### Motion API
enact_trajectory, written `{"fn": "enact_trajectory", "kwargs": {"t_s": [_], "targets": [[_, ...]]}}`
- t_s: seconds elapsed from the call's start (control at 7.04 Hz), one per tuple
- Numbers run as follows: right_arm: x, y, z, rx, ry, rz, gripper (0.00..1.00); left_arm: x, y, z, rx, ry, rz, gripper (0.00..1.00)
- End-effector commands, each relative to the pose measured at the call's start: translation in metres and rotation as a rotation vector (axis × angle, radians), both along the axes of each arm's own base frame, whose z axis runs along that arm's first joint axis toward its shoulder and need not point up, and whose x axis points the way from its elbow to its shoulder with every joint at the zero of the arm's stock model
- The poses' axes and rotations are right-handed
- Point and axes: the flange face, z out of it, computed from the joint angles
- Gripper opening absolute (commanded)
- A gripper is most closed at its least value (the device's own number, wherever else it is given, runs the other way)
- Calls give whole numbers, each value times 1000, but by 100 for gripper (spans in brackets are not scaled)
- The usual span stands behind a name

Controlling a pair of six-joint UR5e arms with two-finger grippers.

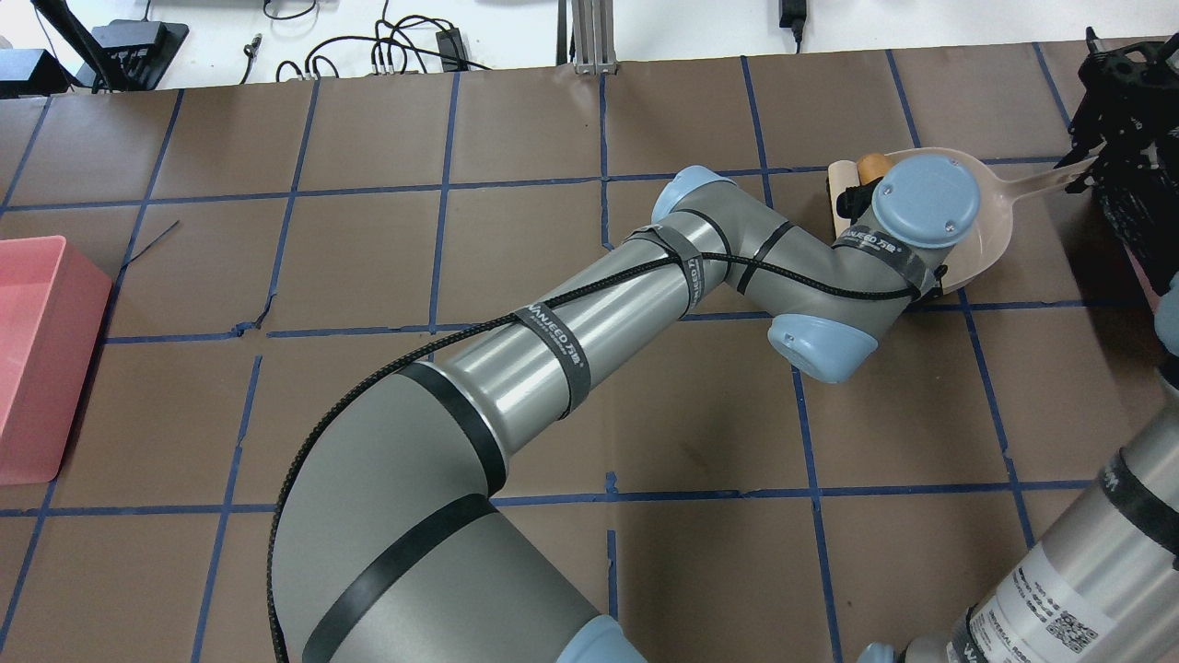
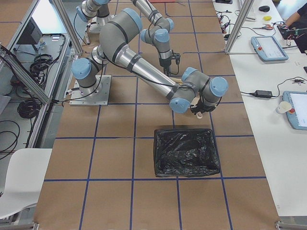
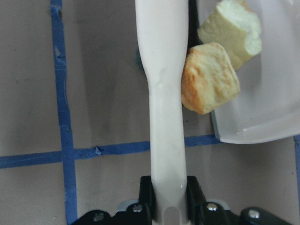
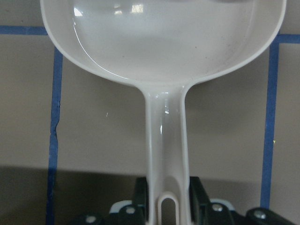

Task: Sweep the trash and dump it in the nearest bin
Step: 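Keep sweeping the remaining bread into the dustpan with the left gripper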

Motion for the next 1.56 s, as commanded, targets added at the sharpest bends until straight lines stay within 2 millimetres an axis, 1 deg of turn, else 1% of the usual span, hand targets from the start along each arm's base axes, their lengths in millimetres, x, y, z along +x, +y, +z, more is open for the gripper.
{"fn": "enact_trajectory", "kwargs": {"t_s": [0.0, 0.14, 0.28, 0.43, 0.71, 0.85, 1.14, 1.42], "targets": [[13, -4, -2, 3, -10, 3, 0, -14, 18, 2, -4, 4, -25, 3], [23, -8, -2, 3, -10, 15, 0, -17, 23, 1, -5, 1, -32, 3], [29, -9, -2, 4, -9, 18, 0, -19, 27, 4, -4, 5, -25, 3], [29, -9, -2, 4, -9, 18, 0, -20, 32, 6, -1, 6, -21, 3], [28, -10, -1, 0, -11, 17, 0, -20, 35, 26, -16, 23, -21, 4], [29, -11, -3, -5, -25, 15, 0, -20, 35, 31, -19, 28, -20, 4], [30, -11, -5, -5, -34, 14, 0, -22, 33, 30, -21, 33, -17, 4], [28, -11, -5, -7, -35, 12, 0, -22, 34, 38, -26, 53, -6, 4]]}}
